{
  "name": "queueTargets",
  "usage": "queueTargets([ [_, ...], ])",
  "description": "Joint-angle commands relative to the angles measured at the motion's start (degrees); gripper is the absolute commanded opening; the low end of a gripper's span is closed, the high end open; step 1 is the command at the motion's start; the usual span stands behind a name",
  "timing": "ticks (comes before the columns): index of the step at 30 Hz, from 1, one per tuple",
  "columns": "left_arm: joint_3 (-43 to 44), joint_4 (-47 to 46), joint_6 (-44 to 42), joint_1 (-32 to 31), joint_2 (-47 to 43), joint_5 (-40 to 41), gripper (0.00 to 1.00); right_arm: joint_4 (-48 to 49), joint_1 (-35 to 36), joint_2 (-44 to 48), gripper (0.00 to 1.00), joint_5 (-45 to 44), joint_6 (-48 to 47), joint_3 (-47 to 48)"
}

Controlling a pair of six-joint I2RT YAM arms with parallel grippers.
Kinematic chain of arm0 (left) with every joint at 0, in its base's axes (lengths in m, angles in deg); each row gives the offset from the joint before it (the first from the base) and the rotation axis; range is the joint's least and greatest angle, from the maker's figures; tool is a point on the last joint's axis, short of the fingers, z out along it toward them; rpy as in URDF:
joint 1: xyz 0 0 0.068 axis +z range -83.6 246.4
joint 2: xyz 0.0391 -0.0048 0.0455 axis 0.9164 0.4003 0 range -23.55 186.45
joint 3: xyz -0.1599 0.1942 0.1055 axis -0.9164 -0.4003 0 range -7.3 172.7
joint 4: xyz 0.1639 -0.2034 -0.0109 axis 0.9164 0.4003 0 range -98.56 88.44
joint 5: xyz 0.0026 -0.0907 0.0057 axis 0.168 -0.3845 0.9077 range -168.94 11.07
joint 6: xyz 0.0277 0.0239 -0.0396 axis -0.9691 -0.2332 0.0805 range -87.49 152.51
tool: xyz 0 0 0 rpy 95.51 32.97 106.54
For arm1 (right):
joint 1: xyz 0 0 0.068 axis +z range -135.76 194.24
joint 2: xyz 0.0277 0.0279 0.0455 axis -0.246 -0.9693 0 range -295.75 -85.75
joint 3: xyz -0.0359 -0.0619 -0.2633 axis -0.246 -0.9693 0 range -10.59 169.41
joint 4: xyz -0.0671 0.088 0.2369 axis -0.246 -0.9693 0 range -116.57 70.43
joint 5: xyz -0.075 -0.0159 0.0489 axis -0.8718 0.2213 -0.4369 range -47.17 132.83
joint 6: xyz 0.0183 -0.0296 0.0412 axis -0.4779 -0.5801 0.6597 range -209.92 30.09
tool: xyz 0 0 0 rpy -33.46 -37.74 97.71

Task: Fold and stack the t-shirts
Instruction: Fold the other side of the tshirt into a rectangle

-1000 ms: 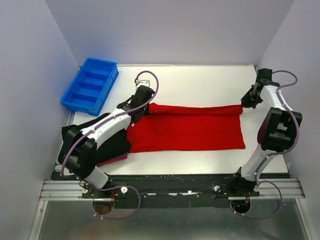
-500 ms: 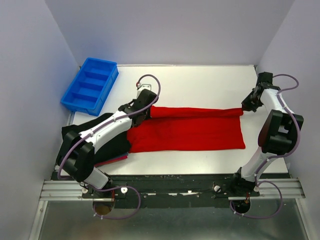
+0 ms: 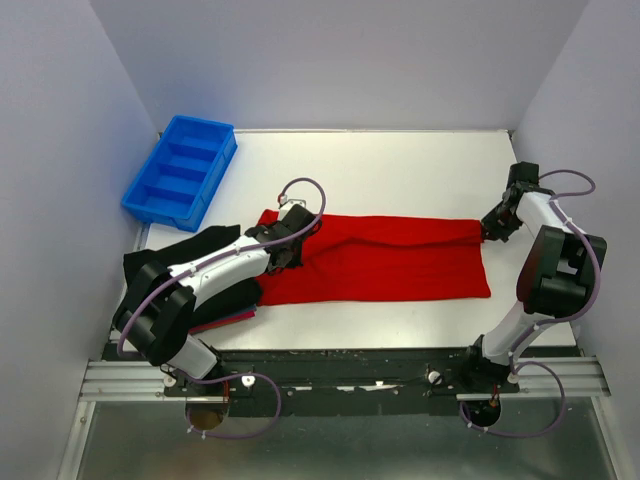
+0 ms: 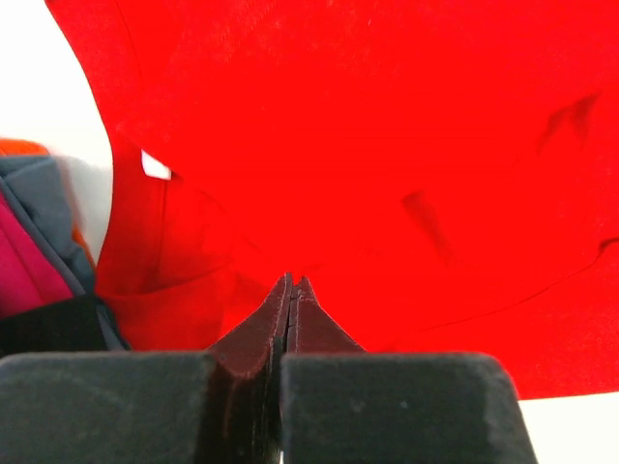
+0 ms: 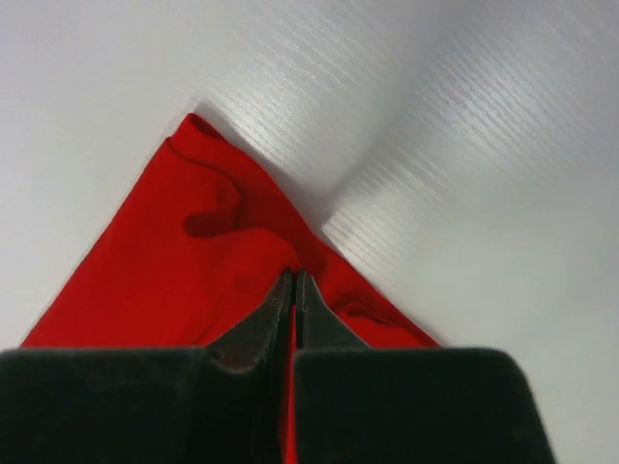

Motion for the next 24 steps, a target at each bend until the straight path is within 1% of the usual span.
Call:
queueTargets([
  [1,-2.2,0.0,2.5,-0.8,-1.6,-1.6,0.0,2.5,-0.4,3.6,0.12,-3.5,3.0,-2.6],
  [2,-2.3,0.0,2.9,-1.1,-1.7,-1.7,0.0,2.5,-0.4,3.9,0.2,-4.0,3.5,-3.0],
  [5,-2.2,0.2,3.5,-1.6,-2.6,-1.9,0.0,3.2,-0.4,6.1,0.23,-4.4,3.6,-4.1],
  [6,-1.9,0.2,3.6,-1.6,-3.1,-2.0,0.02,3.4,-0.4,7.3,0.23,-5.1,3.6,-4.5],
  [7,-1.5,0.5,3.5,-1.6,-3.7,-2.0,0.05,4.0,-0.4,8.8,0.26,-5.5,3.2,-5.2],
  [9,0.1,1.6,3.1,-1.7,-4.5,-1.3,0.15,4.8,-0.4,11.9,0.31,-5.9,2.7,-6.2],
  [11,2.0,2.3,2.6,-1.6,-4.7,-0.3,0.29,6.0,-0.4,14.1,0.34,-5.2,1.8,-7.7],
  [13,3.4,2.0,2.0,-1.5,-4.2,0.9,0.38,6.9,-0.4,15.2,0.34,-3.0,1.0,-8.6],
  [14,4.2,1.7,1.8,-1.3,-3.8,0.9,0.42,7.9,-0.4,15.3,0.31,-1.0,0.7,-9.3],
  [15,5.0,1.2,1.5,-1.1,-3.1,0.6,0.45,8.5,-0.4,15.1,0.27,1.6,0.4,-9.9],
  [17,6.8,0.4,1.1,-0.5,-1.5,0.1,0.48,11.1,0.0,15.1,0.24,8.2,-0.6,-11.3],
  [20,9.6,-0.6,0.8,1.4,1.2,-1.0,0.53,15.0,3.8,17.2,0.24,13.4,-1.8,-14.3],
  [22,10.9,-1.6,0.6,3.4,2.6,-1.9,0.56,15.7,8.6,17.6,0.27,15.0,-2.3,-15.0],
  [24,12.3,-3.1,0.1,5.4,3.8,-3.1,0.56,18.2,12.4,17.2,0.3,19.7,-3.2,-15.5],
])
